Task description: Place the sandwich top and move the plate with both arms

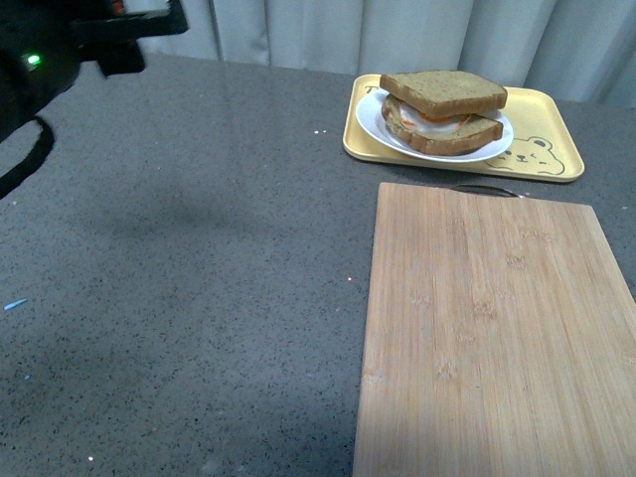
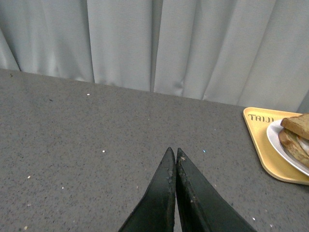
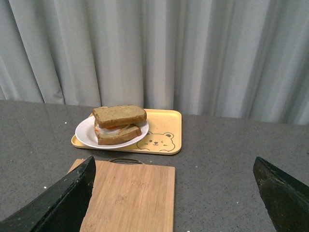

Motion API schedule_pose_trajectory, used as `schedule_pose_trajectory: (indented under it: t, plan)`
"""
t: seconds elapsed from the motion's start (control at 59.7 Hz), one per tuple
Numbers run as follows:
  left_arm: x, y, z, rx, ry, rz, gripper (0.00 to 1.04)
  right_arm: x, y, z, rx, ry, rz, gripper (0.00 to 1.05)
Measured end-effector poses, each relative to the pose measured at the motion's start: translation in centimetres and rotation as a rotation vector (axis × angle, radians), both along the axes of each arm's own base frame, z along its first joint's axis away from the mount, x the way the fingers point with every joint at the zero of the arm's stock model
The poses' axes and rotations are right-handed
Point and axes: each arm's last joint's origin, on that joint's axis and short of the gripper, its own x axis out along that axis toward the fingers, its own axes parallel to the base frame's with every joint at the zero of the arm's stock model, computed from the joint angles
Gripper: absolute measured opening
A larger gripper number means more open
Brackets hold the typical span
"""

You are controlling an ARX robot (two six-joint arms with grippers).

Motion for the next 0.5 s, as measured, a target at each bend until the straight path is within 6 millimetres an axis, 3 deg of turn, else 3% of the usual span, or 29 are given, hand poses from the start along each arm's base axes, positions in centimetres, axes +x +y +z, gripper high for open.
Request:
schedule_pose_trajectory:
  t: [0.117, 0.502]
  plan:
    - [-3.1, 1.4, 0.6, 0.011, -0.003, -0.013, 0.04, 0.0, 0.0, 0.0, 0.0, 0.0, 0.0, 0.95]
    - [-9.0, 4.0, 2.2, 0.018, 0.004, -0.006, 0.04, 0.0, 0.0, 0.0, 0.0, 0.0, 0.0, 0.95]
